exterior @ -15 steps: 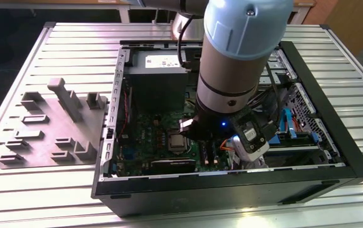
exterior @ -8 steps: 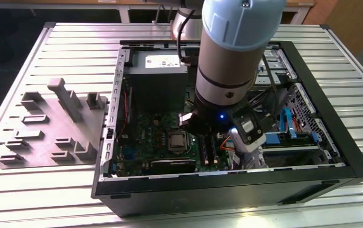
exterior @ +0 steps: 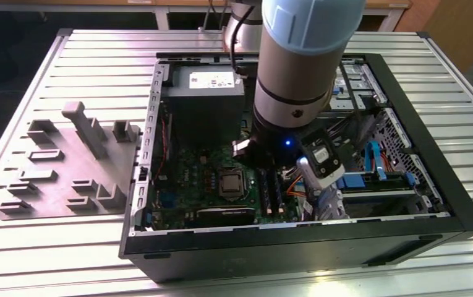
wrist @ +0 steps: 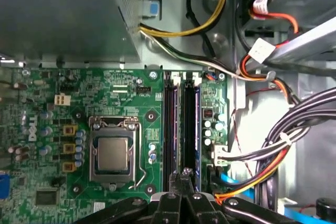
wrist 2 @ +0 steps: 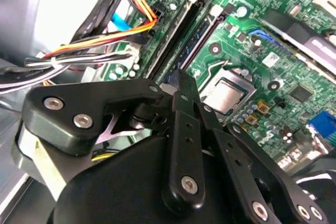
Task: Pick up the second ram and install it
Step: 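Press down the second ram until it locks into place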
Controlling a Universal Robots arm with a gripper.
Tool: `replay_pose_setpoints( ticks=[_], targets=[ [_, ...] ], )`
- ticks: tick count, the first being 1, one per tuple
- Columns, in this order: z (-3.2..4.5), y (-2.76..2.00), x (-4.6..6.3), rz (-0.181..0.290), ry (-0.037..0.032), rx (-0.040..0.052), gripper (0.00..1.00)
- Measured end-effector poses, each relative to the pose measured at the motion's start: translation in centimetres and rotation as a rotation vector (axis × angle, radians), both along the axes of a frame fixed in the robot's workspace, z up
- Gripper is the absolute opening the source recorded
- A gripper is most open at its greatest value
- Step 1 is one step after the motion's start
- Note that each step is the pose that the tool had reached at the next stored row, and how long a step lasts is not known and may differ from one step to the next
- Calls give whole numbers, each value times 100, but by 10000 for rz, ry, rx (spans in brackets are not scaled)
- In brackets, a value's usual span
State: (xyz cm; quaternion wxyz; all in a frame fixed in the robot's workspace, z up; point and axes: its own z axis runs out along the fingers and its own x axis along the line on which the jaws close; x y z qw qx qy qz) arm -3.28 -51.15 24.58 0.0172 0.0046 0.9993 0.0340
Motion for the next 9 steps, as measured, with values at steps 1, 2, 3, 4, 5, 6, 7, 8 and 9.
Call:
replay_pose_setpoints(
  ticks=[1,2,3,4,5,6,7,8,9],
  targets=[
    [34,0,0,-1,0,0,10],
    [66,0,0,-1,0,0,10],
    [73,1,-1,-1,-1,2,10],
    [73,1,0,-1,-1,3,10],
    [73,1,-1,-1,-1,4,10],
    [74,2,0,-1,0,1,10],
    [74,3,0,-1,0,1,10],
    [74,3,0,-1,0,1,10],
    [74,3,0,-1,-1,1,10]
  ],
)
